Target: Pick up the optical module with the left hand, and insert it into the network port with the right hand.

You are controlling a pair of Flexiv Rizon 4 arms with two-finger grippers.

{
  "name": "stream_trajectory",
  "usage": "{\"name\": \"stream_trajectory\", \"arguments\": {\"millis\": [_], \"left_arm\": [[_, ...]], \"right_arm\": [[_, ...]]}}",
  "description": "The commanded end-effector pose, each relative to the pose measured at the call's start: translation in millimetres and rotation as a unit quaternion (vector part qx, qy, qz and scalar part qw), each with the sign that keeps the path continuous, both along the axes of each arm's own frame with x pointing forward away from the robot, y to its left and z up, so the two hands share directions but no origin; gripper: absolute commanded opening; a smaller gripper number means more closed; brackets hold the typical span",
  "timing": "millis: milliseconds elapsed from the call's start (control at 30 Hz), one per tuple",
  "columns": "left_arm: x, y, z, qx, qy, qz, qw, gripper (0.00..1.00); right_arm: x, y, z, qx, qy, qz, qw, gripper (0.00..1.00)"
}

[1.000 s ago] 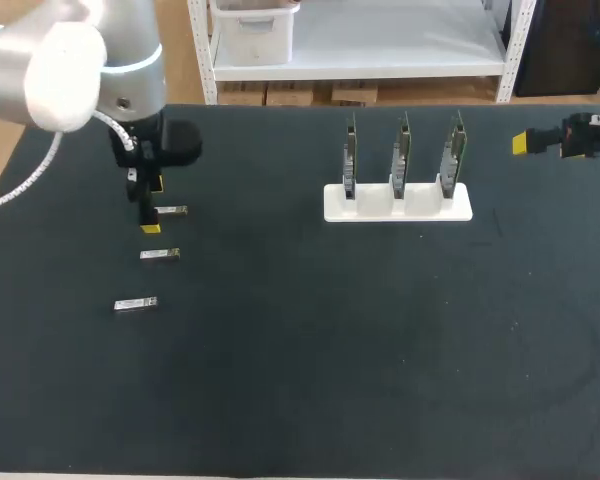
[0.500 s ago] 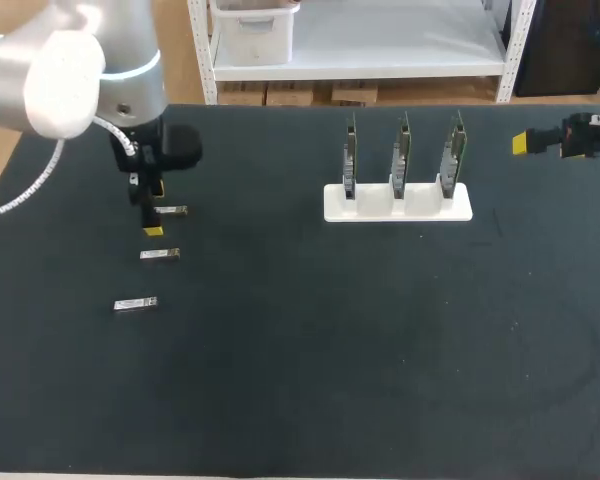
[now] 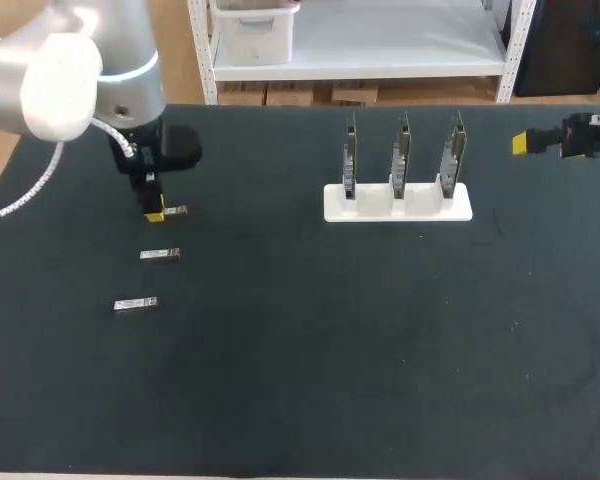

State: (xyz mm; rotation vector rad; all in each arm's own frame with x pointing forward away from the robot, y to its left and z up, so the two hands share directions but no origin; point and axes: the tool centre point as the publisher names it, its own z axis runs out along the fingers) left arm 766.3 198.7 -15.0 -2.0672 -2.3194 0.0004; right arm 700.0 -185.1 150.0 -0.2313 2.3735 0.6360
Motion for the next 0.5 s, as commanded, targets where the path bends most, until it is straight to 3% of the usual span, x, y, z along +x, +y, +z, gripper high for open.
{"name": "stream_trajectory", "arguments": {"millis": [33,167,267,367,433,500], "left_arm": [[-3.4,1.6,-0.1,0.001,-0.004,0.002,1.000,0.00],[-3.9,5.1,-0.1,-0.008,-0.003,0.019,1.000,0.00],[3.6,8.1,6.7,-0.044,0.013,0.064,0.997,0.00],[15.7,10.3,28.8,-0.153,0.046,0.129,0.979,0.00],[25.7,12.1,45.2,-0.211,0.038,0.167,0.962,0.00],[36.6,12.9,68.8,-0.288,0.024,0.202,0.936,0.00]], "right_arm": [[0.0,0.0,0.0,0.000,0.000,0.000,1.000,1.00],[0.0,0.0,0.0,0.000,0.000,0.000,1.000,1.00],[0.0,0.0,0.0,0.000,0.000,0.000,1.000,1.00],[0.0,0.0,0.0,0.000,0.000,0.000,1.000,1.00],[0.0,0.0,0.0,0.000,0.000,0.000,1.000,1.00],[0.0,0.0,0.0,0.000,0.000,0.000,1.000,1.00]]}}
